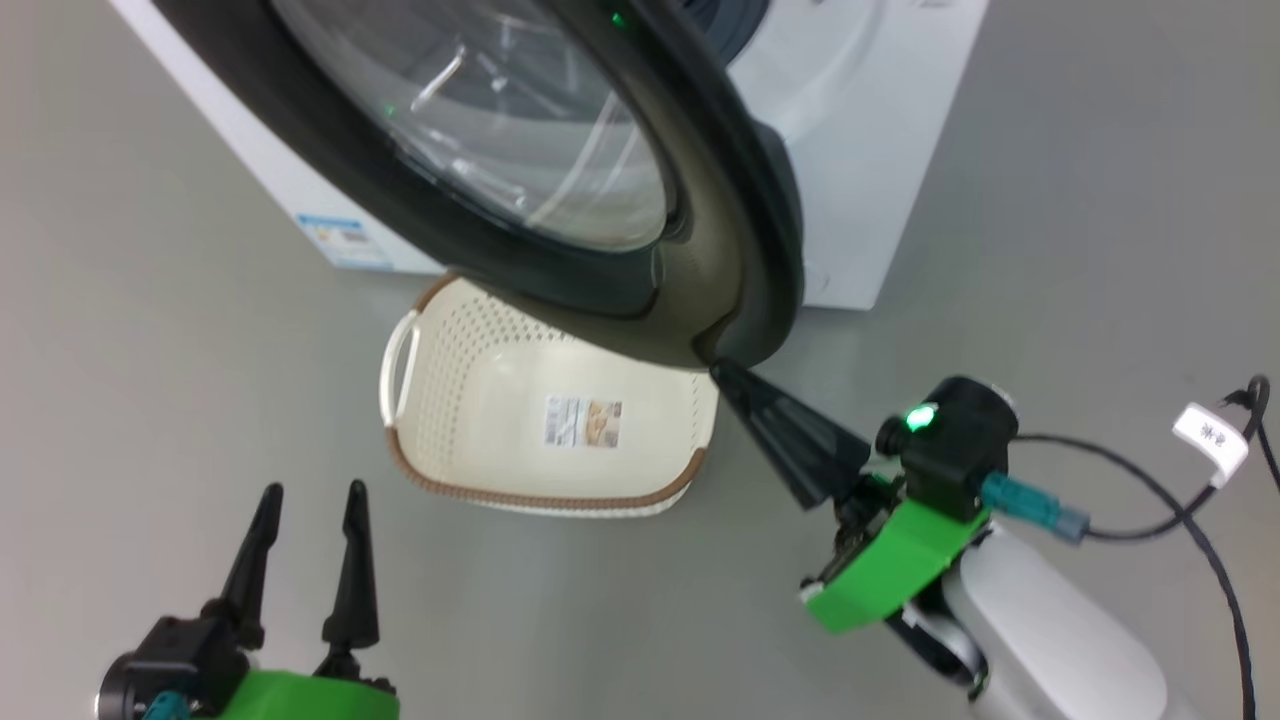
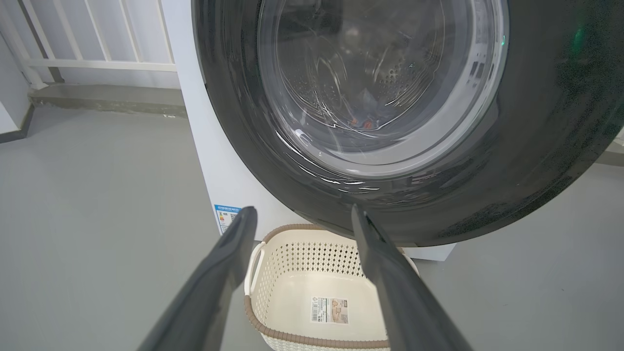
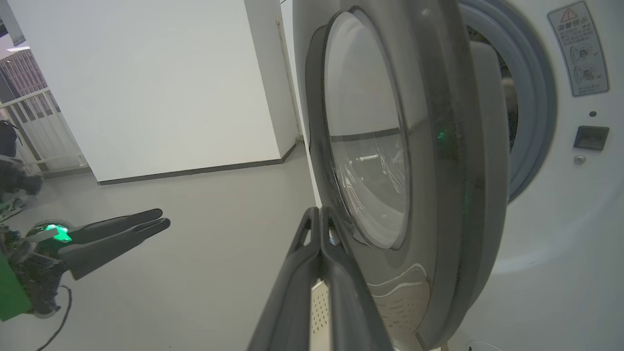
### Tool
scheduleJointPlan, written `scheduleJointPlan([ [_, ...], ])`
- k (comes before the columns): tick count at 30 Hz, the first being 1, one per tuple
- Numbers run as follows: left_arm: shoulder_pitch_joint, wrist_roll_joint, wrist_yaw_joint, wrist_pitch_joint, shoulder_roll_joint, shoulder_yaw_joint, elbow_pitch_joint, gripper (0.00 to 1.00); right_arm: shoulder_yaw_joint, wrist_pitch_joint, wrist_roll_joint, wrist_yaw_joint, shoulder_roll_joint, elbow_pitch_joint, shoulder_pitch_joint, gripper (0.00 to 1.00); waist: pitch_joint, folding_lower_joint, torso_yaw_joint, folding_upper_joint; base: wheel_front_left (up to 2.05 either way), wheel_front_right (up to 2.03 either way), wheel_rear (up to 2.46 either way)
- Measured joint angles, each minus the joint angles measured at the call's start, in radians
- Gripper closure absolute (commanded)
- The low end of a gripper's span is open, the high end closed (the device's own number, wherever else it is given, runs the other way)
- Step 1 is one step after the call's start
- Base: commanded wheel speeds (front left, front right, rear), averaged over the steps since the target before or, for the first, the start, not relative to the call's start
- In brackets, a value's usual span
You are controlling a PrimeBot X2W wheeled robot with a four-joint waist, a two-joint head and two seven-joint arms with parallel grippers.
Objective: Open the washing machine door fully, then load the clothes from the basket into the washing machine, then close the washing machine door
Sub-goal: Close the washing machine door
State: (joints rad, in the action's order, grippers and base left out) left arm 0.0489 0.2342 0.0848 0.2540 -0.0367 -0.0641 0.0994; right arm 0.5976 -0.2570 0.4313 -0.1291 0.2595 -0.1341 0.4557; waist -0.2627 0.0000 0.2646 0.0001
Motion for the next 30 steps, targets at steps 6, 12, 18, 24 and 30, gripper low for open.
scheduleJointPlan([
  [6,0.043,0.025,-0.002,0.000,0.003,-0.025,0.002,0.00,-0.036,0.000,0.004,0.000,-0.013,-0.078,0.079,1.00,-0.056,0.0000,0.035,0.0000,0.00,0.00,0.00],
  [12,0.066,0.046,-0.002,0.000,0.003,-0.033,0.001,0.00,-0.105,0.000,0.022,-0.001,-0.051,-0.146,0.157,1.00,-0.106,0.0001,0.059,0.0000,0.00,0.00,0.00],
  [18,0.093,0.067,-0.002,0.000,0.005,-0.037,-0.001,0.00,-0.179,0.000,0.072,-0.001,-0.077,-0.192,0.218,1.00,-0.151,0.0001,0.068,0.0000,0.00,0.00,0.00],
  [24,0.129,0.102,-0.001,0.000,0.006,-0.048,-0.001,0.00,-0.279,0.000,0.147,-0.001,-0.104,-0.226,0.301,1.00,-0.203,0.0000,0.068,0.0000,0.00,0.00,0.00],
  [30,0.173,0.122,0.001,0.000,0.007,-0.062,-0.003,0.00,-0.320,0.000,0.179,-0.001,-0.094,-0.270,0.409,1.00,-0.262,0.0000,0.069,0.0000,0.00,0.00,0.00],
])
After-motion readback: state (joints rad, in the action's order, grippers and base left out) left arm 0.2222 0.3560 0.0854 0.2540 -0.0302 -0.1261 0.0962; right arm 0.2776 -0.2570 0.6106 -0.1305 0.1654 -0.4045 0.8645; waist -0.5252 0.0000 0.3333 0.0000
